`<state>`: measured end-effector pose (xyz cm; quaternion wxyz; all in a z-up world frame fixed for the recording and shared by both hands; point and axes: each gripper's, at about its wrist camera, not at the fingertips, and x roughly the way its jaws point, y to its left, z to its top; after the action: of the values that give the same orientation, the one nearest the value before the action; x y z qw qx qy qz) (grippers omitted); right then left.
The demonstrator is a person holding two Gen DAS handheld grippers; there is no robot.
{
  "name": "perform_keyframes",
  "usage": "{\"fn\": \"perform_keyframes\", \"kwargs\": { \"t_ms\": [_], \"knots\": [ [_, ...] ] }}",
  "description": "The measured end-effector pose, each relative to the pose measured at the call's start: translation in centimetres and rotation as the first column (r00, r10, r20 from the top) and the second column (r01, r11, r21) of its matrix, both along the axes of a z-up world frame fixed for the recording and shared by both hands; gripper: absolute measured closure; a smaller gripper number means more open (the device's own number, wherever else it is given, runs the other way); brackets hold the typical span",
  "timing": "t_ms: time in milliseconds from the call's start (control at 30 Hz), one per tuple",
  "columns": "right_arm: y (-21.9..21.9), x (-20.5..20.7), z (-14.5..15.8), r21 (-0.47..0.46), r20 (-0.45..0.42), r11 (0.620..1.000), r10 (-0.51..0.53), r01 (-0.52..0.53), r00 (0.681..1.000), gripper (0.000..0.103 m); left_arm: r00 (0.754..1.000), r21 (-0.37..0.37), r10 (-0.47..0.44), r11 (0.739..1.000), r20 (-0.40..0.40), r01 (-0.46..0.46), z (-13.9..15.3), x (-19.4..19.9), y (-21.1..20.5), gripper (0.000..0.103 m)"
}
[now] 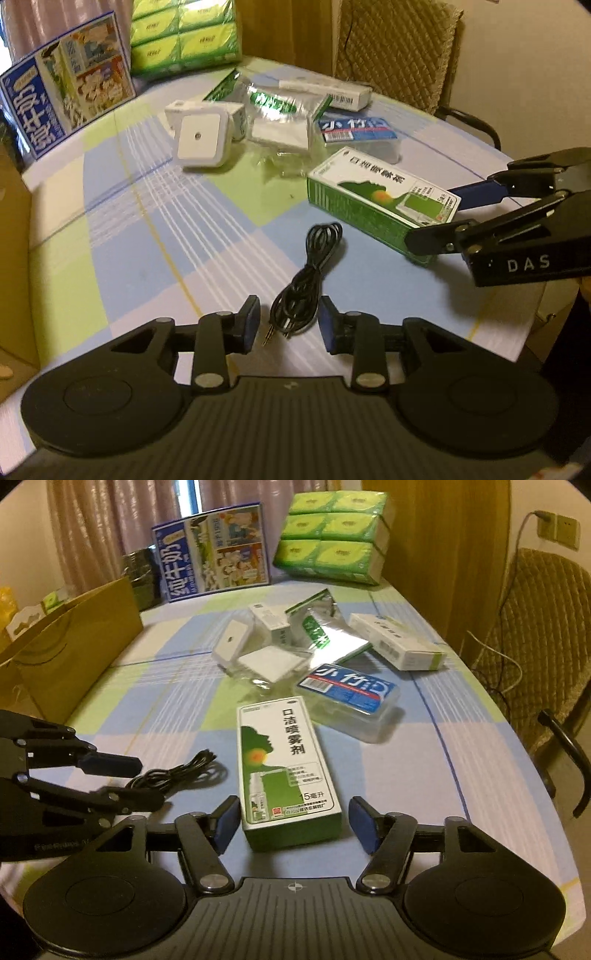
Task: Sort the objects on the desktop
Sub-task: 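Grasp the black cable with the left tool while the right tool grasps the green spray box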
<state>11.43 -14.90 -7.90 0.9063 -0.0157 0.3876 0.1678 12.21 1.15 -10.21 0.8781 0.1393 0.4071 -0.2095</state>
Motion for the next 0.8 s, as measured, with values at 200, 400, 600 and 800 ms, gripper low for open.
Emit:
{"fn": "perform_keyframes", "kwargs": {
  "t_ms": [200, 400, 600, 800],
  "knots": [
    [-0.2, 0.3, -0.2, -0.001, 0.005, 1.0, -0.009, 0.009, 1.0, 0.036, 0.996, 0.007, -0.09, 0.996, 0.031, 0.089, -0.4, 0.7, -1.6, 0.074],
    [-0.2, 0.7, -0.4, -0.004, 0.011, 1.0, -0.016, 0.016, 1.0, 0.036, 0.999, -0.05, -0.049, 0.998, -0.001, 0.048, -0.6, 1.5, -1.4, 0.075],
    [0.6, 0.7, -0.3, -0.046, 0.054, 0.999, 0.029, -0.026, 0.998, 0.036, 0.998, -0.104, 0.056, 0.993, -0.037, -0.06, -0.4, 1.7, -0.3, 0.088],
    [1.2, 1.8, -0.4, -0.085, 0.079, 0.994, 0.075, -0.069, 0.994, 0.036, 0.996, -0.11, 0.079, 0.991, -0.036, -0.082, -0.3, 1.6, 0.2, 0.088]
  ]
}}
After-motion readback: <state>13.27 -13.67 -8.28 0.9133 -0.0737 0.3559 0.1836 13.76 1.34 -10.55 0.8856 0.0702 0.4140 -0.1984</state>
